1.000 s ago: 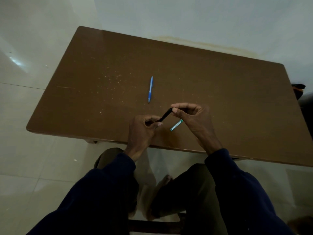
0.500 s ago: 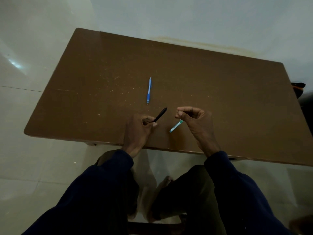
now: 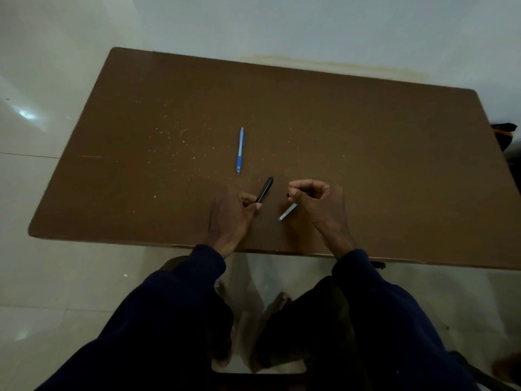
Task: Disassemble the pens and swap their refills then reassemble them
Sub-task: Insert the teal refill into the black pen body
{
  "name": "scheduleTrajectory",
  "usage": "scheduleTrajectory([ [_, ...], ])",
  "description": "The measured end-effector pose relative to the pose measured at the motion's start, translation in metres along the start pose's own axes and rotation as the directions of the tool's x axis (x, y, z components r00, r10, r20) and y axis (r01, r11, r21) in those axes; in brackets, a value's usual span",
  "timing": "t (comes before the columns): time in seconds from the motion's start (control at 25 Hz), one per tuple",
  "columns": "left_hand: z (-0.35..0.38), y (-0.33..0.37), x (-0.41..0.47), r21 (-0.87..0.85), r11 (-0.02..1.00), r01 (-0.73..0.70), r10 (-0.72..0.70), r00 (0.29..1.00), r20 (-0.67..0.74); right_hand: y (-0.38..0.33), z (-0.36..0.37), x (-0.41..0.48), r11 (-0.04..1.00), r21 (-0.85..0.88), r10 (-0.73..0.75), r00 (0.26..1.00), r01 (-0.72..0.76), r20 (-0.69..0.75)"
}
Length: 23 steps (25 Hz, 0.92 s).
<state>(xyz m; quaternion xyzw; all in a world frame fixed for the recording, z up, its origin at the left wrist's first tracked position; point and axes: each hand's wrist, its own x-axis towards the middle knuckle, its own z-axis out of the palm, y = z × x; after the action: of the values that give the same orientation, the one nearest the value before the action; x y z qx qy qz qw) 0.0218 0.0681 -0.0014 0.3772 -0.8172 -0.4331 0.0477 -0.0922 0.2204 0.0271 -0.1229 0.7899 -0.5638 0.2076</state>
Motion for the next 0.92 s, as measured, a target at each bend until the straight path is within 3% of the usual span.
scheduleTrajectory([
  [0.16,0.01,-0.007,0.007,-0.001,0.999,0.053,-0.053,0.999,-0.004,0.01,-0.007,0.007,0.995,-0.105,-0.006,0.998,-0.001,-0.067],
  [0.44,0.007,-0.002,0.008,0.081,0.996,-0.035,0.037,0.999,-0.025,0.026,-0.028,0.015,0.962,-0.27,-0.001,0.99,-0.037,-0.139],
  [0.76,0.006,-0.002,0.001,0.086,0.995,-0.053,0.057,0.997,-0.044,0.031,-0.034,0.014,0.955,-0.294,0.004,0.99,-0.046,-0.14],
  [0.92,0.001,0.003,-0.003,0.102,0.987,-0.126,0.134,0.988,-0.075,0.033,-0.037,0.014,0.949,-0.312,0.0,0.991,-0.043,-0.134],
])
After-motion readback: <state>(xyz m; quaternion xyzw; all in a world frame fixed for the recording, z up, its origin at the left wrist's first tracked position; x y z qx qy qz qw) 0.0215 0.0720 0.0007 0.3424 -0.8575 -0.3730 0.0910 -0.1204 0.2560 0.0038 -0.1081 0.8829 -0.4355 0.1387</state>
